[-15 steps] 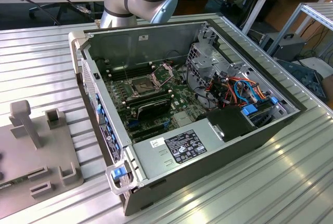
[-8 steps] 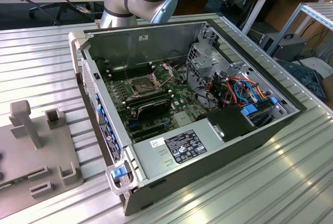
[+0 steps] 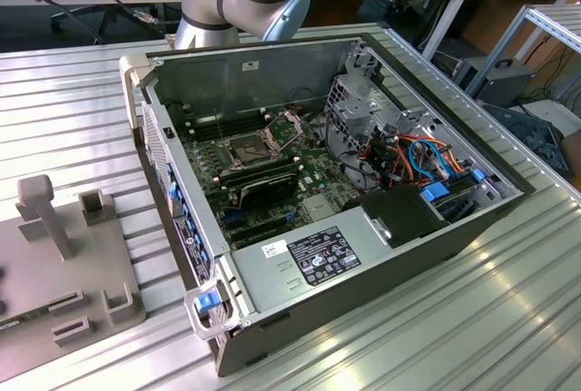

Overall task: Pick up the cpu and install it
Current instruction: 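Pick up the cpu and move it towards the insertion slot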

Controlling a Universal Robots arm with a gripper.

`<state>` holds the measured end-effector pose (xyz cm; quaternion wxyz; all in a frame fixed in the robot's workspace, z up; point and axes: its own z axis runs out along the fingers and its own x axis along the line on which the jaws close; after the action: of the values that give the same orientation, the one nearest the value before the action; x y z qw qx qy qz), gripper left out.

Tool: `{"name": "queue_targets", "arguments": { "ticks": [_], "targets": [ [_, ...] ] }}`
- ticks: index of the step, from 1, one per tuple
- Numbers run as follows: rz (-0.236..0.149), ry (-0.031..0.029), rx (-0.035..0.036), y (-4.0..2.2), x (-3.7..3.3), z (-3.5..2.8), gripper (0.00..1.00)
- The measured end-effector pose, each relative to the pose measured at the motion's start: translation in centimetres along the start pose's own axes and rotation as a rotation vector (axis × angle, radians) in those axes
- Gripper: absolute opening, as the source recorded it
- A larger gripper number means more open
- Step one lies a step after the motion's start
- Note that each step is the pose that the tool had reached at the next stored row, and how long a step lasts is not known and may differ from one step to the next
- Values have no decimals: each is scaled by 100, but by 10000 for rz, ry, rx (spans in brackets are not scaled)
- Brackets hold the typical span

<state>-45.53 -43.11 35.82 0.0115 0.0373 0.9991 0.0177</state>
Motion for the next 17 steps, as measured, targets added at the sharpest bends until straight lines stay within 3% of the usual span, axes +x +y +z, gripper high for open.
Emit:
{"name": "queue_targets", "arguments": {
  "ticks": [7,17],
  "targets": [
    [2,2,1,-26,0,97,11],
    [1,1,0,-40,0,153,11]
  ]
}}
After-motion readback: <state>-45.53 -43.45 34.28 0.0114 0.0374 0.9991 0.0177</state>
